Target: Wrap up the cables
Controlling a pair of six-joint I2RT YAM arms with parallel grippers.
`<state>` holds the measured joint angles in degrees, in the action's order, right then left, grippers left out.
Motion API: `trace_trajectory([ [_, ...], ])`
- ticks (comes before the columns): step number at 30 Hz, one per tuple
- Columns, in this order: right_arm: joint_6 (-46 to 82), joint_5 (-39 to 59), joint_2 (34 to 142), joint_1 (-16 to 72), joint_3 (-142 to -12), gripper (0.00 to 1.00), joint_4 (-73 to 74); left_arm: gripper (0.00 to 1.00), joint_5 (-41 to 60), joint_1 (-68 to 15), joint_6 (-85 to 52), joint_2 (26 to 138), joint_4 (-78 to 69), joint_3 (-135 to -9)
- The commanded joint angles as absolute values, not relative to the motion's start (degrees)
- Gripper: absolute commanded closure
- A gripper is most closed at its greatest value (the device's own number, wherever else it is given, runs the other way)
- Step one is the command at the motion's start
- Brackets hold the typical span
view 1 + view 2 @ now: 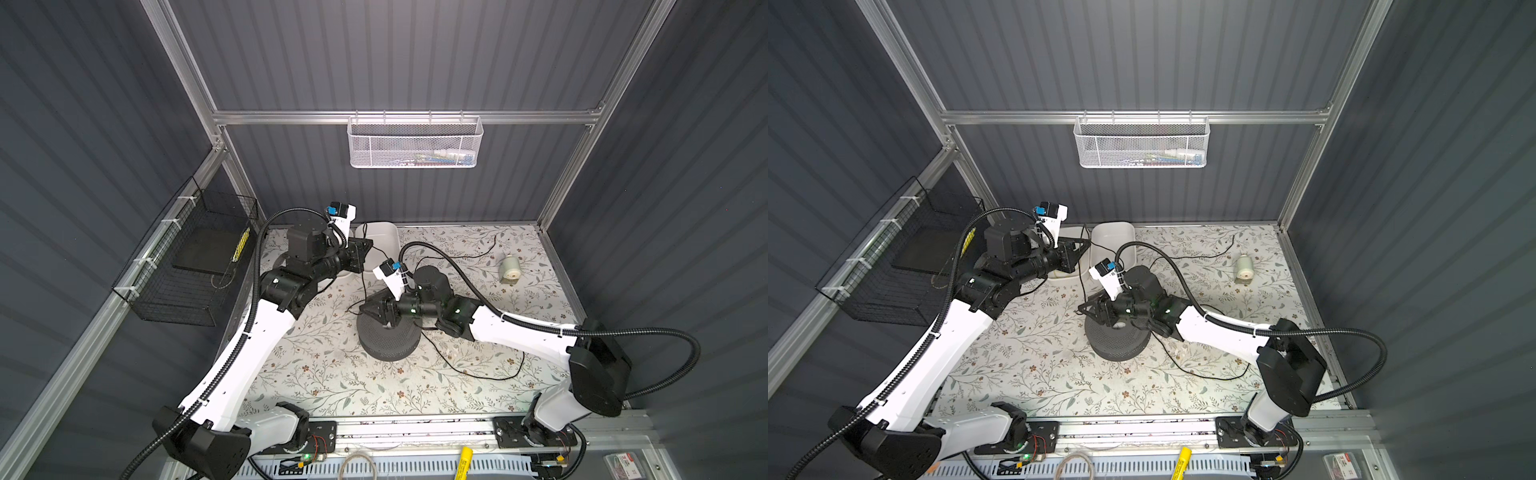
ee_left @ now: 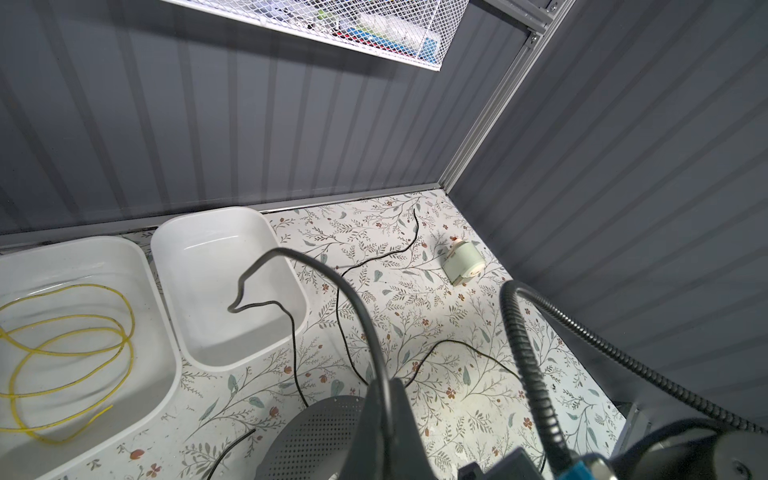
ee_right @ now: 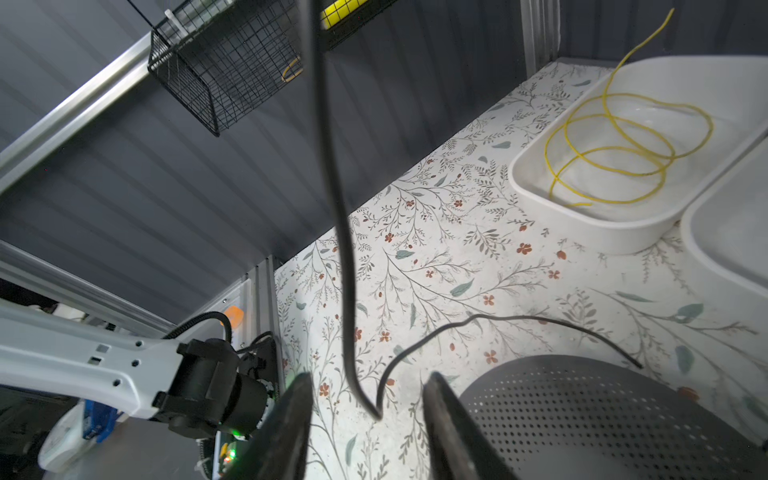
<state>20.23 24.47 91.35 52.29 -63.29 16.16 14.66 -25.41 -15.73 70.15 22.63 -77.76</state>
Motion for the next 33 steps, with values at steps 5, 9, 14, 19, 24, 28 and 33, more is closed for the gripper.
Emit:
trace_trajectory([
  [5,21.2,23.7,90.7,52.6,-65.2,0.88,18.1,0.98,15.6,-25.1,-15.9,70.1,20.6,-79.4],
  [9,21.8,21.3,88.4,52.6,-62.4,1.00,20.3,0.65,14.6,-25.1,-14.7,70.3,20.0,-79.6],
  [14,25.5,20.6,81.2,49.3,-57.1,1.00,23.9,0.03,10.8,-25.1,-11.8,69.6,21.8,-80.2],
  [19,30.4,22.9,72.1,41.2,-55.0,1.00,23.6,0.05,9.8,-25.0,-12.7,65.2,20.5,-75.6],
  [24,36.7,25.5,65.3,31.2,-53.8,1.00,23.3,0.25,13.8,-25.1,-12.4,62.5,19.3,-69.4],
  [28,36.8,25.5,60.2,27.7,-53.9,1.00,19.3,0.52,17.7,-25.1,-12.3,63.3,17.1,-66.2],
  [33,38.8,27.6,56.9,24.5,-53.4,1.00,16.2,0.51,20.8,-25.1,-12.0,64.2,11.2,-62.6],
])
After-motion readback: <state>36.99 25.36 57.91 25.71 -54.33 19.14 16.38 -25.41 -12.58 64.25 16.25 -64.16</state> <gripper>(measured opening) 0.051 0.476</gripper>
